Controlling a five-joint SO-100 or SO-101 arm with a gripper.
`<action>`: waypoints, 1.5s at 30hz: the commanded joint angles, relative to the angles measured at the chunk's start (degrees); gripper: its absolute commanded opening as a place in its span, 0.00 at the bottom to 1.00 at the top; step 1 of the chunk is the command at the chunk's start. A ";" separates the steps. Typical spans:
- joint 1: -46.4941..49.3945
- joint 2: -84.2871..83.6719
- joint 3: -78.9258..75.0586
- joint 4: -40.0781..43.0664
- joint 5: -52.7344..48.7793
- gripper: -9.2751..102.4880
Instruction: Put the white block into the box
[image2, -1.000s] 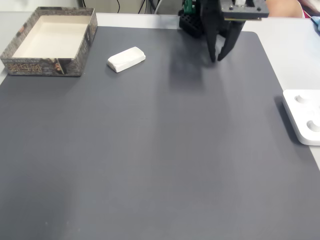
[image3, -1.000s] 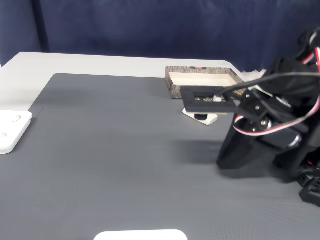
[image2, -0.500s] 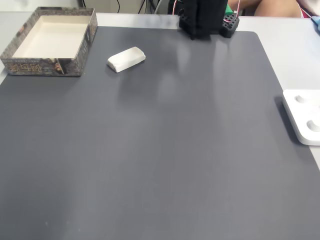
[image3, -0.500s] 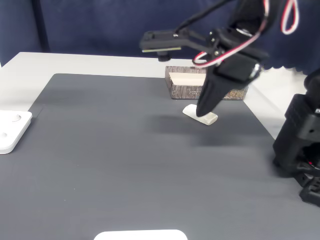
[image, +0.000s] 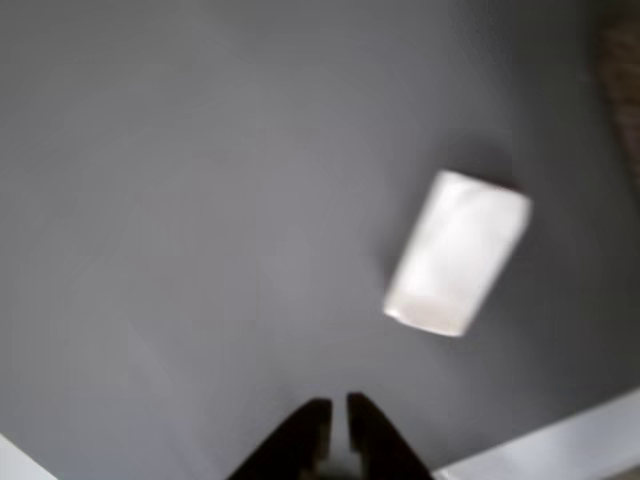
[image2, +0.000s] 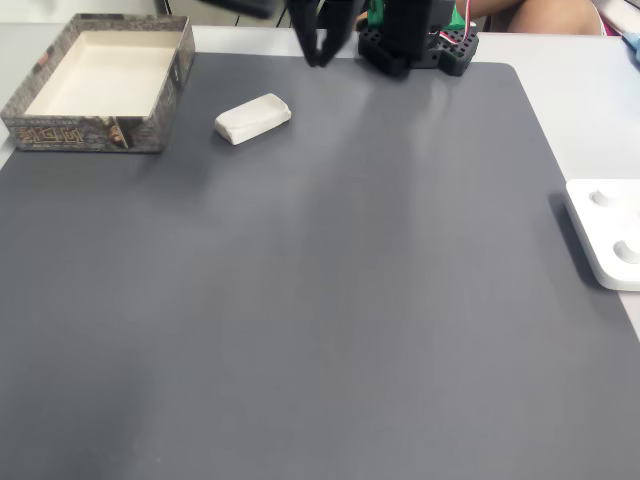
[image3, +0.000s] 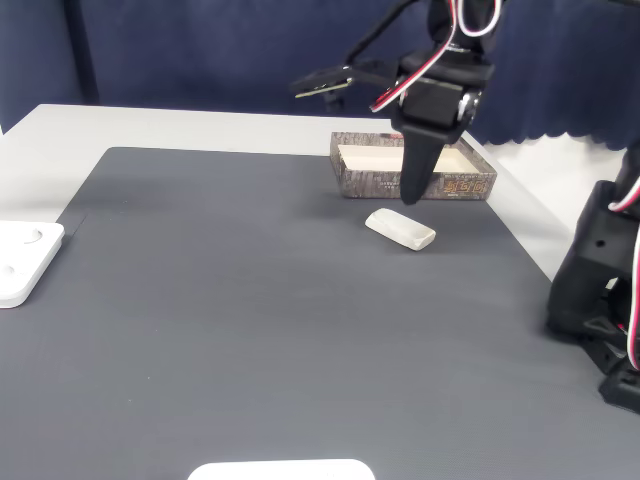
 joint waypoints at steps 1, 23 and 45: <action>5.80 -3.08 -5.98 0.35 0.35 0.07; 14.06 -9.40 -5.45 -6.06 6.86 0.07; 12.92 0.97 7.56 -19.86 5.10 0.19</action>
